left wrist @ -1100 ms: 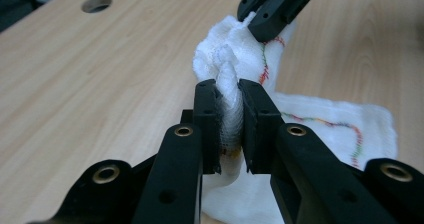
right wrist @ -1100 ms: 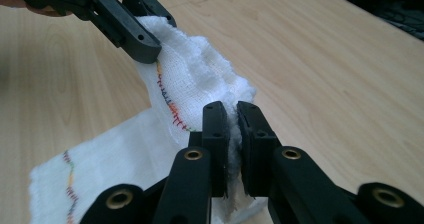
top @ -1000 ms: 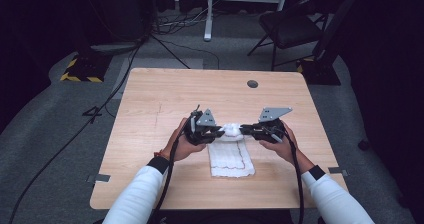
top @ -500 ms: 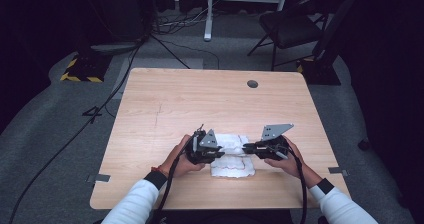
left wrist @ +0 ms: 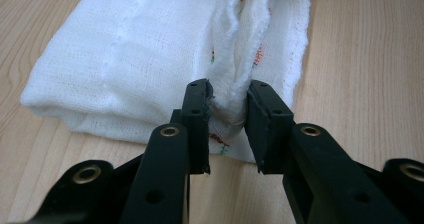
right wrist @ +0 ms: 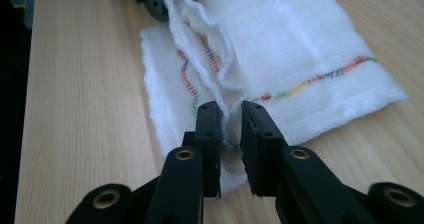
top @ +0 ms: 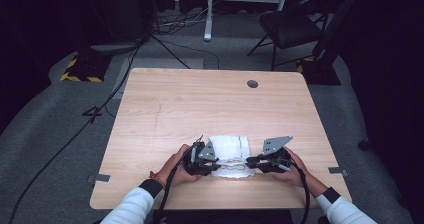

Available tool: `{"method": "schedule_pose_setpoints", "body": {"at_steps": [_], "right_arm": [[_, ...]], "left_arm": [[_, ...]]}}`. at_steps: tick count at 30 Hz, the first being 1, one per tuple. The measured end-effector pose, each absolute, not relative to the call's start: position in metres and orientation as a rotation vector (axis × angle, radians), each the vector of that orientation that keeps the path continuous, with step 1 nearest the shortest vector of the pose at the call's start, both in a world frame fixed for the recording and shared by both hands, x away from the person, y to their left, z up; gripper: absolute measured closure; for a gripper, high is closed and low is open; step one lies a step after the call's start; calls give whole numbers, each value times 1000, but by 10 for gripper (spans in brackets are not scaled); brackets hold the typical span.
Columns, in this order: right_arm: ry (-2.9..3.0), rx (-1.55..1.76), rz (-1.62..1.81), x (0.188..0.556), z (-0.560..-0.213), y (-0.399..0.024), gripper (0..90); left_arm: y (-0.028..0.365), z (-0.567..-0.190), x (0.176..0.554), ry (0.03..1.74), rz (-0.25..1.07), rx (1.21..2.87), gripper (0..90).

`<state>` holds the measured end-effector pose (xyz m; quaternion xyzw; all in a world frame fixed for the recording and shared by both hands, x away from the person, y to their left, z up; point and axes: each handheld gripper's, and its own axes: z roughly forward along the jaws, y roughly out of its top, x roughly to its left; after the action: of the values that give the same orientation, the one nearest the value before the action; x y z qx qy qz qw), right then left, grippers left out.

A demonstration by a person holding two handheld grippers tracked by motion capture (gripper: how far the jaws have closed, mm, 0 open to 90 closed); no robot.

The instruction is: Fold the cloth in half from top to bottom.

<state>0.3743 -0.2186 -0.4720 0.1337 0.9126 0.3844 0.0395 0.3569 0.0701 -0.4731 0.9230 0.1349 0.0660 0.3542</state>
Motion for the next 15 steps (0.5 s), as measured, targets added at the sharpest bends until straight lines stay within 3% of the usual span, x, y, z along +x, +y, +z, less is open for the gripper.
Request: {"method": "schedule_pose_setpoints", "body": {"at_steps": [15], "right_arm": [[2810, 403, 1096, 362, -484, -219, 758]], "left_arm": [[74, -485, 342, 382, 196, 2431, 665]]}}
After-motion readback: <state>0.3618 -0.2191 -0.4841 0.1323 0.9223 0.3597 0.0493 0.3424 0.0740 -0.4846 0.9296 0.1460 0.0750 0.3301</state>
